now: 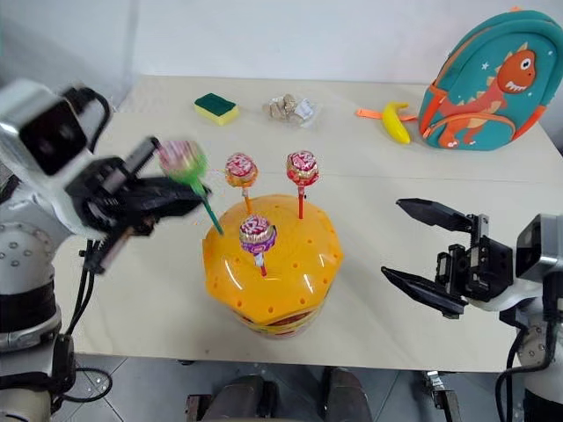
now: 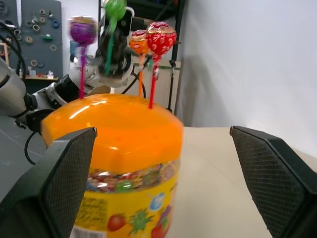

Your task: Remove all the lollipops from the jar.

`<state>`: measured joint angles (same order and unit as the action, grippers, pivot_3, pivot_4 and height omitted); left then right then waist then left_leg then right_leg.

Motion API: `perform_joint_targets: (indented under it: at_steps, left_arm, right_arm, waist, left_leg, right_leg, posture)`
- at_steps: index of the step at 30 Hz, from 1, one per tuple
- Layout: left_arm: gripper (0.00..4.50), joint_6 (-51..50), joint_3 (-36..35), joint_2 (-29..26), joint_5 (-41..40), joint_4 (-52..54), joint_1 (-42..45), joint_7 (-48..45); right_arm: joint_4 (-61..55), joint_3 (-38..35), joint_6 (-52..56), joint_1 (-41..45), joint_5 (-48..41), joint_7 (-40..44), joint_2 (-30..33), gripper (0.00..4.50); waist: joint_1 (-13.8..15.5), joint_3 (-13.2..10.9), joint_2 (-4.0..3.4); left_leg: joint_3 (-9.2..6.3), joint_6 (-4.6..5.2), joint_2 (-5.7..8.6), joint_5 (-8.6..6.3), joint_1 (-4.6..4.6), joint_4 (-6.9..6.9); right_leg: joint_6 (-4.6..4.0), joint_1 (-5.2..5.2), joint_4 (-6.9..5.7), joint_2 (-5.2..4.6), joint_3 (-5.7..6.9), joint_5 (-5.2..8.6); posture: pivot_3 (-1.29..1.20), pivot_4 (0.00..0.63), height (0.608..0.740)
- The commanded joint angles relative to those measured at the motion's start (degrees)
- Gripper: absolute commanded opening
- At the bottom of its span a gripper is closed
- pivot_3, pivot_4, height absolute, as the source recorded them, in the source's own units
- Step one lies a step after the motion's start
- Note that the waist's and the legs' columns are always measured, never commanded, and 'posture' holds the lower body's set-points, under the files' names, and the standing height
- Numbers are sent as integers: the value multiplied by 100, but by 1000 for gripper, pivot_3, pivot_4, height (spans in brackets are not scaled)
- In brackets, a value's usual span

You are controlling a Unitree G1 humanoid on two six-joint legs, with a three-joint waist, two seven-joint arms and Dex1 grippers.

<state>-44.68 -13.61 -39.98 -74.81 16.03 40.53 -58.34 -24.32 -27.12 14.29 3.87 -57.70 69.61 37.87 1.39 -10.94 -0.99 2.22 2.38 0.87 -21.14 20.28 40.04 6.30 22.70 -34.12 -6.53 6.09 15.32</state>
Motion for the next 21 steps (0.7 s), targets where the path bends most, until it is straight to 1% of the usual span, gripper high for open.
perform_joint_targets:
  at_steps: [1, 3, 4, 6, 8, 9, 11, 13, 15, 18, 20, 21]
  left_arm:
    - [15, -384, -505, -319, -560, -228, -73, 80]
    - [15, -737, -858, -723, -806, -403, -365, 65]
    - [15, -817, -1095, -971, -694, -572, -648, 40]
    - [15, -687, -1621, -1573, 180, -1043, -1653, -247]
    - [15, -417, -1891, -1907, 873, -1443, -2387, -347]
    - [15, -114, -1933, -2001, 1340, -1684, -2722, -290]
    - [15, 629, -1991, -2107, 2376, -2232, -3583, -266]
    - [15, 990, -2072, -2068, 2941, -2536, -4234, -209]
    - [15, 1023, -2129, -1997, 3191, -2609, -4617, -100]
    - [15, 734, -2097, -1958, 3466, -2495, -5052, 156]
    - [15, 644, -2016, -1886, 3644, -2481, -5142, 379]
    - [253, 631, -1960, -1829, 3728, -2487, -5134, 491]
  right_arm:
    - [47, 18, -23, 121, 1, -48, 29, 4500]
    - [91, 33, -54, 160, 34, -31, 7, 4500]
    - [102, 35, -64, 160, 41, -10, 4, 4500]
    - [134, 76, -137, 164, 123, 115, 28, 4500]
    - [153, 127, -175, 156, 194, 219, 68, 4500]
    - [169, 152, -190, 153, 238, 266, 85, 4500]
    - [207, 206, -218, 97, 362, 446, 141, 4500]
    - [195, 193, -222, 7, 416, 587, 189, 4500]
    - [211, 176, -241, -31, 435, 670, 218, 4500]
    - [295, 160, -263, -51, 460, 823, 266, 4500]
    - [339, 179, -234, -86, 471, 974, 338, 4500]
    - [365, 189, -237, -96, 484, 1028, 353, 4500]
  waist:
    - [-3, -1, 1]
    - [-39, -2, 2]
    - [-57, -2, 2]
    - [-127, -2, -2]
    - [-157, -5, -7]
    - [-147, -5, -7]
    - [-140, -5, -7]
    - [-122, -5, -5]
    - [-76, -6, 7]
    - [-22, -5, 12]
    - [-6, -4, 12]
    - [0, -4, 12]
  left_leg:
    - [-1, 0, 0, 0, 0, 0]
    - [-1, 0, -2, 0, 1, -3]
    - [0, -1, -4, -1, 0, -7]
    - [1, -1, -6, -1, 0, -10]
    - [6, -2, -6, -1, -11, -24]
    - [7, -2, -6, -1, -10, -27]
    - [7, -4, -6, -2, -9, -27]
    - [7, -3, -4, -5, -9, -34]
    - [-1, -1, -4, -11, -4, -40]
    - [-3, 4, -4, -22, 2, -40]
    - [-3, 6, -4, -26, 2, -40]
    - [-3, 6, -4, -28, 2, -40]
  right_leg:
    - [0, -1, 1, 1, 2, 0]
    - [0, 1, 3, 2, 2, 0]
    - [-1, 4, 4, 2, -2, 0]
    - [-2, 5, 5, 4, -1, 1]
    - [-5, 6, 5, 7, -6, 3]
    - [-6, 6, 6, 15, -3, 4]
    - [-7, 9, 8, 11, -4, 4]
    - [-7, 9, 14, -3, -6, 4]
    - [-6, 14, 23, -9, -3, 4]
    - [-7, 21, 23, -20, -7, 4]
    - [-7, 21, 26, -26, -9, 4]
    - [-7, 21, 26, -27, -9, 4]
  posture:
    - [0, 150, 740]
    - [0, 150, 740]
    - [0, 150, 740]
    - [0, 150, 740]
    - [0, 150, 740]
    - [0, 150, 740]
    - [0, 150, 740]
    - [0, 150, 740]
    - [0, 150, 740]
    - [0, 150, 740]
    - [0, 150, 740]
    - [0, 150, 740]
